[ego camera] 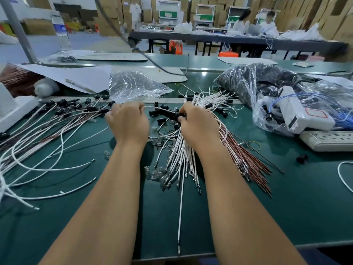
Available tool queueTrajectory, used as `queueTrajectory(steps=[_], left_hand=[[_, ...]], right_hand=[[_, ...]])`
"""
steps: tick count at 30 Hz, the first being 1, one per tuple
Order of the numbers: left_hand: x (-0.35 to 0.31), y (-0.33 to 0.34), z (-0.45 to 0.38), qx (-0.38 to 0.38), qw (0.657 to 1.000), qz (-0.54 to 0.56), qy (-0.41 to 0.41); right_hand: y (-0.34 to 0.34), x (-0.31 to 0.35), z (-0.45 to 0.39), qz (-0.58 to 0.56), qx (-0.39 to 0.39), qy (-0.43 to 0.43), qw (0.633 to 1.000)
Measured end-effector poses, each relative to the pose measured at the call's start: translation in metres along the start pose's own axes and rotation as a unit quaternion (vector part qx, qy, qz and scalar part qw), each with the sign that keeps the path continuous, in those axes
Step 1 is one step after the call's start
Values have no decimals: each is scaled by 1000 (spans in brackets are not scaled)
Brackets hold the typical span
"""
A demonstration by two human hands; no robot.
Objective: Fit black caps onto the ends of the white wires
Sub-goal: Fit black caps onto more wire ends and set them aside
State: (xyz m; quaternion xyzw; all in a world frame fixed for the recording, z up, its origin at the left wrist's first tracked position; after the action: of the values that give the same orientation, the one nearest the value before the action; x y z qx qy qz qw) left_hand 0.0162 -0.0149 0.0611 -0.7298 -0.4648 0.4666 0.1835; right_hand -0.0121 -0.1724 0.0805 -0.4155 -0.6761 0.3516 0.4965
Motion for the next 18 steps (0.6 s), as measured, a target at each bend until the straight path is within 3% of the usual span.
queueTrajectory(steps=[4,6,13,18], left_hand=[[-23,7,4,61,982,7,177],[-29,11,6,98,971,16,217],[-3,7,-3,92,994,21,48],[-27,10,6,131,969,127,164]], right_hand=[[-2,1,1,-19,-4,-20,1000],[-2,3,1,-24,1,-29,999],[-2,-2,1,-65,4,-20,998],[-2,-1,0,-78,-10,-36,996]])
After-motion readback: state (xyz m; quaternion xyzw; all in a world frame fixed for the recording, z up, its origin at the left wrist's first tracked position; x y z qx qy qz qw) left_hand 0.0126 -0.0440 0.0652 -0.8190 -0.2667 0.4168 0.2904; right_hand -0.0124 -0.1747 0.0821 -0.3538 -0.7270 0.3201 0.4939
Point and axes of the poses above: each hand's wrist, its own z-axis away from the middle knuckle, its own y-axis out of the palm, x = y × z, the point moved 1 cm from there along -z, towards the middle knuckle, and after that the axes turned 12 degrees about x, right-handed, at the moved point
